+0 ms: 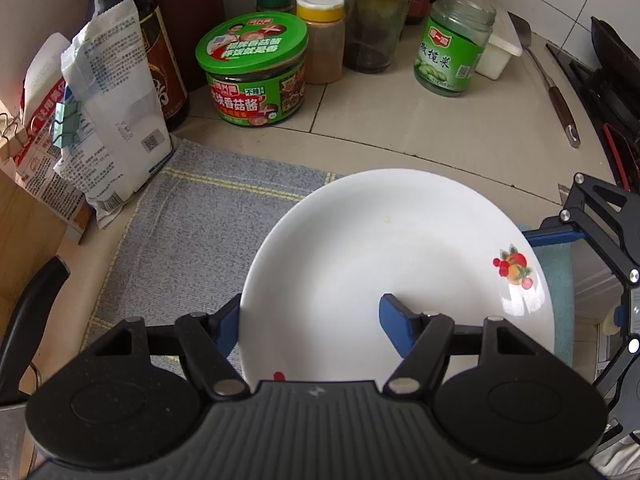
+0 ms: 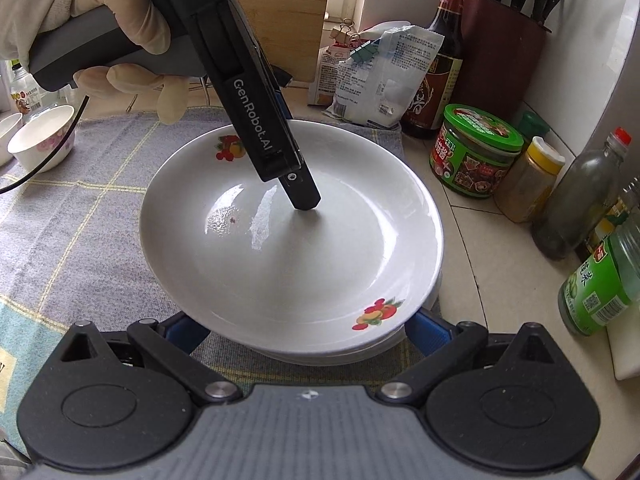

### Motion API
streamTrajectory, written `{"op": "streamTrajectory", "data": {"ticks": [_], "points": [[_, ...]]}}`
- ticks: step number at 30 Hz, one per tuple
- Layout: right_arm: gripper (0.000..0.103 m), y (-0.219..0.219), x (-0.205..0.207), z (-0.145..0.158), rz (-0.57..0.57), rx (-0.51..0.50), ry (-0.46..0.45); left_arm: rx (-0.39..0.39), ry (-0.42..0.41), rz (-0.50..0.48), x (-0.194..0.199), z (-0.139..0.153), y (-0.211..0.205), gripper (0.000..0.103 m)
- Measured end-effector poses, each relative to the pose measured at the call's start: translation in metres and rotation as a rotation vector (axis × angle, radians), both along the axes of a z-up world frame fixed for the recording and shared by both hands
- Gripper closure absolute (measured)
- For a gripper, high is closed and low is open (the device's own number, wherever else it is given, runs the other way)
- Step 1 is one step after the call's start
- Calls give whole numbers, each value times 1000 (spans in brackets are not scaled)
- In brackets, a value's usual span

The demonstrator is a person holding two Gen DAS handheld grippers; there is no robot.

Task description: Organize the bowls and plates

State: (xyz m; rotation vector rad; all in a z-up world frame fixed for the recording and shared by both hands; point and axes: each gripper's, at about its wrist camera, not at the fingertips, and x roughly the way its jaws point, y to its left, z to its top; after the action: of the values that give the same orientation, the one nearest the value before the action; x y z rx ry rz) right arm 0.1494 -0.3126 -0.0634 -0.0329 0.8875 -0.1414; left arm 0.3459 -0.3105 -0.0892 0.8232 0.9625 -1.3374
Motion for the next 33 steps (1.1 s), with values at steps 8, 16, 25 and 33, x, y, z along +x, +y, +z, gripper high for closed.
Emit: {"op": "streamTrajectory", "data": {"ticks": [8,16,25,33], "points": [[0,-3,-3,-2,-16,5,13,-2,4,-17,-4,-3,-5,33],[0,-4,-6,-3,-29,2,28,5,12,-31,-12,-7,-9,33],[0,-6,-8,-3,-36,3,33,9,23,-29,-11,-12,-11,33],[0,-6,-8,-3,-35,-2,36,11,27,-33,-13,-14,-11,25]]}}
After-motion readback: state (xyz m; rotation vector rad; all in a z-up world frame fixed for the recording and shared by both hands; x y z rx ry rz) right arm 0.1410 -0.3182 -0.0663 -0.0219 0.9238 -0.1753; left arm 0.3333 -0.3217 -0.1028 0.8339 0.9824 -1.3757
